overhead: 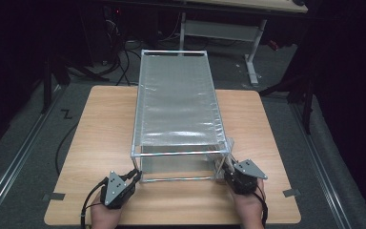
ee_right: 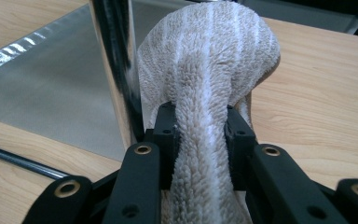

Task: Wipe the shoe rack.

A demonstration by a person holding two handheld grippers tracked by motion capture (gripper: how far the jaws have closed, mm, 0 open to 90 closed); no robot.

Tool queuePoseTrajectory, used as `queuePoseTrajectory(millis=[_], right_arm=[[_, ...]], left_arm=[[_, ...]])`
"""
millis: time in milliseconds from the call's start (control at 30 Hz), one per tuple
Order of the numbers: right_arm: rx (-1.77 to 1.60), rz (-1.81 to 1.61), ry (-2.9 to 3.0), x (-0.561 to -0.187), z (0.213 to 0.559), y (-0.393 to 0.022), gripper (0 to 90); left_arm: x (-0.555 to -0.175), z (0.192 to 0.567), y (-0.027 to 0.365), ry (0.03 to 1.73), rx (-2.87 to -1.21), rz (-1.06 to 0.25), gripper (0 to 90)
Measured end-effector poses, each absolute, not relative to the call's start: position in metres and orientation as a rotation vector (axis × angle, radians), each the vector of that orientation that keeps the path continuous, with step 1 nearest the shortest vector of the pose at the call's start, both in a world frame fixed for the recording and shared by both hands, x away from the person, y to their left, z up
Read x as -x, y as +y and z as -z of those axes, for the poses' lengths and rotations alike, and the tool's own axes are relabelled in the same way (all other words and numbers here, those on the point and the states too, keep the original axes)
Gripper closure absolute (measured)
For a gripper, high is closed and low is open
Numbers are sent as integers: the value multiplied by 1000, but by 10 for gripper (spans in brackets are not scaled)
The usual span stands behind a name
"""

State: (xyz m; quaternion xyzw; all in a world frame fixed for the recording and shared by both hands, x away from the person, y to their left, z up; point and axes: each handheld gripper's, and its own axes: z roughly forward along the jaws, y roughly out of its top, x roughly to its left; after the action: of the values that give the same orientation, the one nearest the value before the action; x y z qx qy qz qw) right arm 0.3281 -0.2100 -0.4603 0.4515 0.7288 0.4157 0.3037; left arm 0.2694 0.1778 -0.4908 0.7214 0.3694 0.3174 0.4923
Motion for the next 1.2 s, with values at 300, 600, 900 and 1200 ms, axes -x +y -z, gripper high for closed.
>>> queuePoseTrajectory(millis=[300,600,900,1200], right_arm=[[-1199,-1106,1941,-320,462,-212,729],[-1209,-1096,1950,-304,465,-219,729],[-1208,-1106,1950,-286,466,-216,726],[-1101,-1150,2034,-278,466,-183,725]], left_arm=[[-274,491,178,901,-1745,-755,798],[-292,489,172,925,-1731,-702,804],[-320,488,170,977,-1721,-707,805],[-351,490,186,1052,-1677,-785,802]])
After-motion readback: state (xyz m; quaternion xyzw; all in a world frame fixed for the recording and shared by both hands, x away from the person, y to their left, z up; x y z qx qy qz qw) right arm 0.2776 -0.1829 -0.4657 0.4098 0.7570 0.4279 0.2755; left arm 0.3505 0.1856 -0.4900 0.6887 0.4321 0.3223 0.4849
